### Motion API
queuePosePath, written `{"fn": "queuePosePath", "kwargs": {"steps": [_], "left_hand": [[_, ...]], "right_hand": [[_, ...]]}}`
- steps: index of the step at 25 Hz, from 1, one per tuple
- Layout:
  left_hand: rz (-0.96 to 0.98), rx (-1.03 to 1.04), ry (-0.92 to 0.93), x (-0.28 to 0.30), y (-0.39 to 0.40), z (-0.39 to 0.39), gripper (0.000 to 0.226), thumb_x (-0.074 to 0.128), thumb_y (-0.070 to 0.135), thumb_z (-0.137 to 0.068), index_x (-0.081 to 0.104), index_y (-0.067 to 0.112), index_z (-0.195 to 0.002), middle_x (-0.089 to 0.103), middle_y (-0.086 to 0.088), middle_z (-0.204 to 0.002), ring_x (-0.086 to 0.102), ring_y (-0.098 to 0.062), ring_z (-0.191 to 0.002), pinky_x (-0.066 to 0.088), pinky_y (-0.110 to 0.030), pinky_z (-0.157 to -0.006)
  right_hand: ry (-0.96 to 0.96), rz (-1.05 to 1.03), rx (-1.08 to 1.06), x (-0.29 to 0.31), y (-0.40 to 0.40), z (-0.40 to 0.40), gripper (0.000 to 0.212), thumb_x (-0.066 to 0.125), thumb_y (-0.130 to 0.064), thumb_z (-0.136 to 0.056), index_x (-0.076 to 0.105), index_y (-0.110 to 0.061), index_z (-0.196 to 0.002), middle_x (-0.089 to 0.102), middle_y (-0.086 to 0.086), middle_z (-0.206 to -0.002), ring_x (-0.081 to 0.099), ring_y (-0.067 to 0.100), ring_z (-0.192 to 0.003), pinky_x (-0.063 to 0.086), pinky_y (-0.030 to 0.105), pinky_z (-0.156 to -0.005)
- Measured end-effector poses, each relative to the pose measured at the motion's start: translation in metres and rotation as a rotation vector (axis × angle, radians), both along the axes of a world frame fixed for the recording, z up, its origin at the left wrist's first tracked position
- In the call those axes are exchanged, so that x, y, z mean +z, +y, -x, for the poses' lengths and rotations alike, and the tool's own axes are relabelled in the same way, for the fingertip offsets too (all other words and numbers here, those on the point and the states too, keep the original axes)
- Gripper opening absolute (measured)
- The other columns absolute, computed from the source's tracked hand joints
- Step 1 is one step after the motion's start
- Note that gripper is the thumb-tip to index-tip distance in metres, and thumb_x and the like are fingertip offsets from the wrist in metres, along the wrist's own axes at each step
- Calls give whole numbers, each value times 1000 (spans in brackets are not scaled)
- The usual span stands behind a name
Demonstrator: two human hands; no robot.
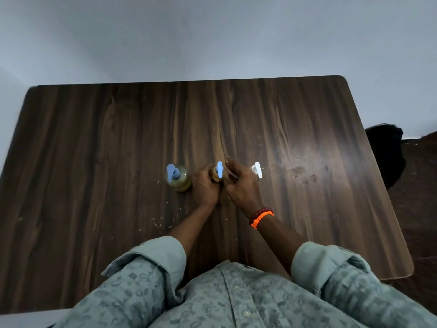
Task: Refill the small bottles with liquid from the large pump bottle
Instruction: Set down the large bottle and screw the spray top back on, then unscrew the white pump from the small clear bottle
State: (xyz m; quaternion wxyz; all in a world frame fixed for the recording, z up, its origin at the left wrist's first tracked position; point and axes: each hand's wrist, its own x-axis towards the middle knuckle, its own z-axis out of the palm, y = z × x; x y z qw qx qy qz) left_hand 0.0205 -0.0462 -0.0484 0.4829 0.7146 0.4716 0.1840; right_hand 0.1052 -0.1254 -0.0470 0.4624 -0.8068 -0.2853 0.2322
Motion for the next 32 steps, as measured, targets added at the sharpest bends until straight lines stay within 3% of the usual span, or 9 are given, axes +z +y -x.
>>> {"fn": "queuePosePath", "kwargs": {"steps": [4, 8, 12, 15, 19, 22, 27, 30, 32], "left_hand": [[17, 53, 61, -12, -20, 20, 35, 81, 13, -90, 70, 6, -123, 75, -13, -120, 70, -29, -116, 58, -50, -102], [-5, -3, 119, -29, -59, 52, 21, 79, 13, -93, 73, 7, -112, 75, -12, -108, 74, -28, -102, 63, -45, -89], [-55, -184, 119, -17, -74, 27, 21, 77, 12, -95, 77, 4, -114, 79, -12, -110, 76, -23, -101, 60, -31, -91], [-82, -197, 22, 2, -65, -14, 38, 76, 3, -93, 71, -2, -130, 77, -19, -125, 74, -32, -116, 57, -35, -105], [-167, -232, 28, 10, -49, -48, 53, 71, -1, -93, 60, 1, -145, 63, -16, -150, 58, -28, -142, 42, -35, -122], [-108, -244, 20, 9, -45, -53, 44, 69, 0, -95, 67, 5, -139, 73, -14, -138, 67, -29, -131, 50, -38, -116], [-45, -252, -20, 13, -47, -32, 30, 74, 16, -98, 75, 10, -127, 81, -3, -117, 74, -14, -108, 60, -38, -100], [138, -322, -43, 17, -47, 7, 32, 73, 18, -99, 74, 11, -131, 80, 1, -121, 74, -12, -113, 61, -38, -102], [250, -356, -76, 18, -48, 41, 27, 72, 11, -100, 75, 11, -126, 81, -2, -117, 74, -11, -108, 61, -36, -95]], "right_hand": [[14, 78, -73, -20, -44, 21, 18, 73, -13, -92, 75, -13, -111, 78, 0, -102, 67, 0, -85, 63, 42, -88], [108, 214, -221, -40, -84, 29, 7, 70, -10, -93, 74, -14, -97, 78, 4, -92, 72, 21, -89, 55, 52, -96], [131, 112, -308, -37, -81, 4, 21, 76, -10, -89, 67, -12, -108, 73, 5, -97, 70, 24, -90, 58, 38, -80], [78, 26, -281, -35, -67, -18, 49, 79, -5, -83, 60, -4, -129, 66, 10, -120, 66, 23, -106, 55, 25, -89], [-95, 27, -193, -36, -53, -42, 46, 73, -9, -83, 62, -3, -128, 67, 15, -124, 64, 26, -110, 53, 36, -94], [-89, -40, -96, -35, -49, -51, 40, 67, -2, -81, 70, -2, -121, 74, 9, -116, 68, 17, -106, 54, 29, -91], [-27, -101, 11, -20, -69, -38, 22, 67, -5, -94, 74, -18, -110, 72, -27, -81, 67, -13, -77, 45, 3, -67], [178, -110, 187, -2, -89, -5, 16, 63, -21, -103, 69, -31, -115, 75, -26, -91, 73, -6, -83, 51, 5, -67], [299, -135, 241, 2, -96, 22, 13, 66, -16, -101, 71, -26, -109, 76, -17, -86, 71, -1, -80, 54, 14, -69]]}}
